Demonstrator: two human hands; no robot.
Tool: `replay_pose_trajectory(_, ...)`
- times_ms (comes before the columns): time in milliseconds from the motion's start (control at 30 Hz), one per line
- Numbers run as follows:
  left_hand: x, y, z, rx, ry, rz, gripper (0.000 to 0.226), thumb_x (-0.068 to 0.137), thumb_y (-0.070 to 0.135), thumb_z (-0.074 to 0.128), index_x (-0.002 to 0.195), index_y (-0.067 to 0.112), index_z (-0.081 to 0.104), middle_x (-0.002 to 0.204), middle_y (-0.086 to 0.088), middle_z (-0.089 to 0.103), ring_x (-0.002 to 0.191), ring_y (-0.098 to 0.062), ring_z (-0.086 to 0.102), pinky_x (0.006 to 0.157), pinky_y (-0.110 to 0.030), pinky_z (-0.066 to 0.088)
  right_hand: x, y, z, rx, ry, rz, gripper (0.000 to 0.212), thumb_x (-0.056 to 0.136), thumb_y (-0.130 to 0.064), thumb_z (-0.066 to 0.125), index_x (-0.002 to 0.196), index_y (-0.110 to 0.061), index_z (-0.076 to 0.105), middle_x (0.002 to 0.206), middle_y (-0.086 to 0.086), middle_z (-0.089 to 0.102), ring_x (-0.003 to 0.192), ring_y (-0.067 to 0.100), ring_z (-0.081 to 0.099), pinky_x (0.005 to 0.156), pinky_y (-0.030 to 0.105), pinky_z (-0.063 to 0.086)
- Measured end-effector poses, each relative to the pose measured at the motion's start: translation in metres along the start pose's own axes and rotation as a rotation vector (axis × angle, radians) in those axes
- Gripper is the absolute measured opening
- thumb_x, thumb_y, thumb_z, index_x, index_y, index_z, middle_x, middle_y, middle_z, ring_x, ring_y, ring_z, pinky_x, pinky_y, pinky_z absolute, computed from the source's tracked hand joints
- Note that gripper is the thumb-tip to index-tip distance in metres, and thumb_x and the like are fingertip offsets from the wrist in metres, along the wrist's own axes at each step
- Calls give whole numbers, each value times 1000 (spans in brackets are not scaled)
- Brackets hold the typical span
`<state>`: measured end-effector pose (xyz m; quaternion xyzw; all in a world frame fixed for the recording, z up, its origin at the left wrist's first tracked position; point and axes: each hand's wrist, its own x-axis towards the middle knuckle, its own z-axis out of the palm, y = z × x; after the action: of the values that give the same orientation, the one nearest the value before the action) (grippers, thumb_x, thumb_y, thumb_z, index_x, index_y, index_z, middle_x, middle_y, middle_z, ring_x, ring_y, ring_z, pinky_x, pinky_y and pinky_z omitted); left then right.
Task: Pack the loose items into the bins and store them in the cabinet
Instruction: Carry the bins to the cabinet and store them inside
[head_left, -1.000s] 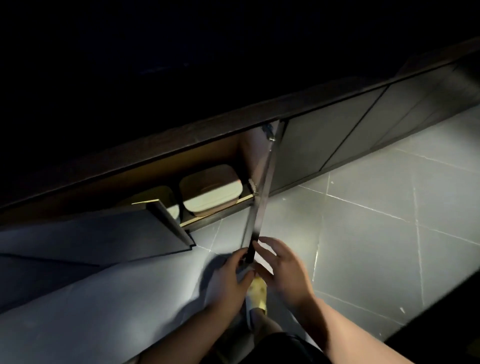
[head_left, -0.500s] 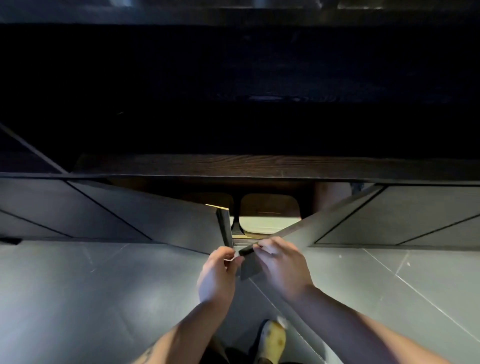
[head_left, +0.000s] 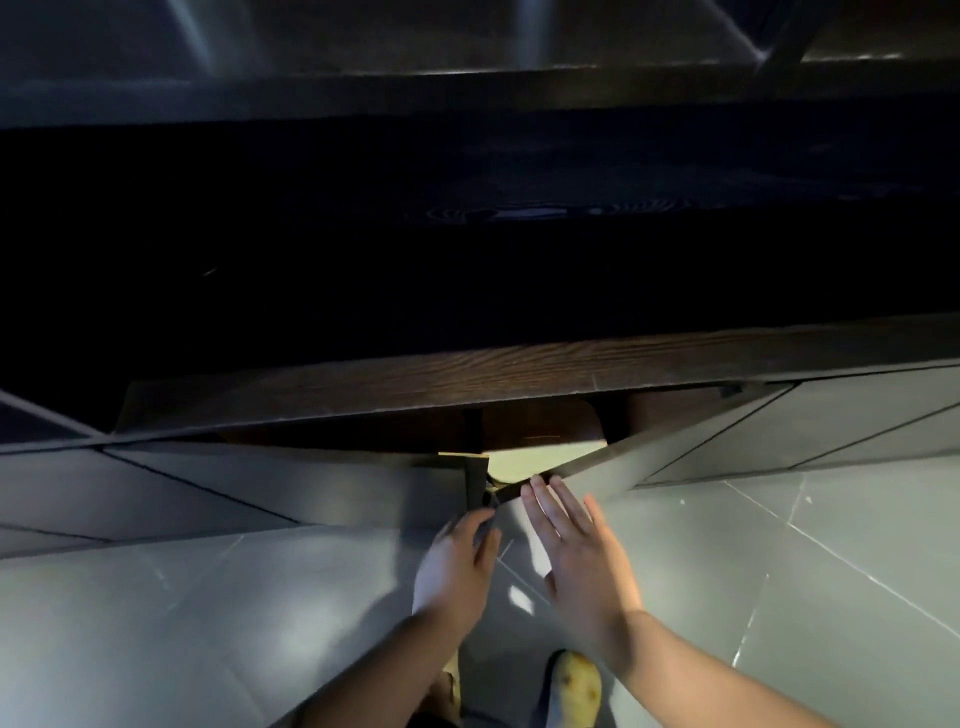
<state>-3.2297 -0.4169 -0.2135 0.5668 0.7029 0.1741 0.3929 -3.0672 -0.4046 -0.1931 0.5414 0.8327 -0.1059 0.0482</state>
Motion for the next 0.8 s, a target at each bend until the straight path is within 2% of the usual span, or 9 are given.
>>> replay_pose_trajectory(100,25,0,-10,25,-78,29,43,97,34,46,139,29,40,134,5,54,116,-8,55,90,-20,46,22,-8,-8,-48,-82,64,106,57,-41,81,147,-11,34,154,7,32,142,28,30,105,50,37)
replay_pose_trajectory(200,45,3,-19,117,-112,39,48,98,34,42,144,25,32,141,-2,48,122,-17,52,95,-28,46,36,-11,-10,-136,-80,85,98,82,-37,59,152,-13,-5,160,4,-8,148,25,-5,116,49,13)
replay_pose_trajectory(267,50,4,-23,177,-135,63,52,99,34,39,148,27,24,145,-3,42,125,-20,50,95,-30,46,45,-13,-13,-129,-59,124,95,81,-29,59,152,-12,-3,160,3,-7,148,24,-3,116,47,13)
replay_pose_trajectory(400,47,-1,-27,138,-166,97,56,98,31,41,149,34,17,151,3,33,128,-19,47,96,-33,47,65,-21,-21,0,-73,203,98,69,-27,70,152,-12,19,160,2,16,146,24,19,114,46,22)
replay_pose_trajectory(467,52,-2,-29,71,-180,86,57,97,28,43,148,35,19,153,5,30,132,-17,43,100,-30,43,71,-20,-27,50,-25,182,95,77,-28,63,153,-13,9,161,-1,2,149,22,4,118,45,9)
replay_pose_trajectory(500,56,0,-30,53,-190,98,57,97,26,45,148,35,20,153,5,29,134,-16,41,102,-29,41,73,-20,-31,92,-62,185,92,82,-28,58,153,-15,1,161,-4,-7,148,20,-6,119,44,0)
replay_pose_trajectory(567,65,5,-32,35,-194,136,57,96,23,46,147,35,23,152,5,31,132,-16,42,103,-31,41,76,-19,-43,176,-109,205,91,83,-23,55,153,-20,-3,160,-8,-12,147,15,-14,119,42,-8)
replay_pose_trajectory(700,80,14,-38,33,-196,150,62,94,20,49,147,39,22,150,5,33,131,-19,43,104,-39,41,81,-12,-44,271,-109,214,94,80,-3,53,153,-25,-1,160,-11,-9,146,10,-14,119,45,-8)
replay_pose_trajectory(800,85,19,-44,35,-195,179,61,93,16,50,146,35,27,150,5,33,132,-17,41,105,-34,39,80,-4,-42,288,-110,195,96,77,9,46,153,-27,-1,160,-13,-11,145,7,-16,120,42,-7)
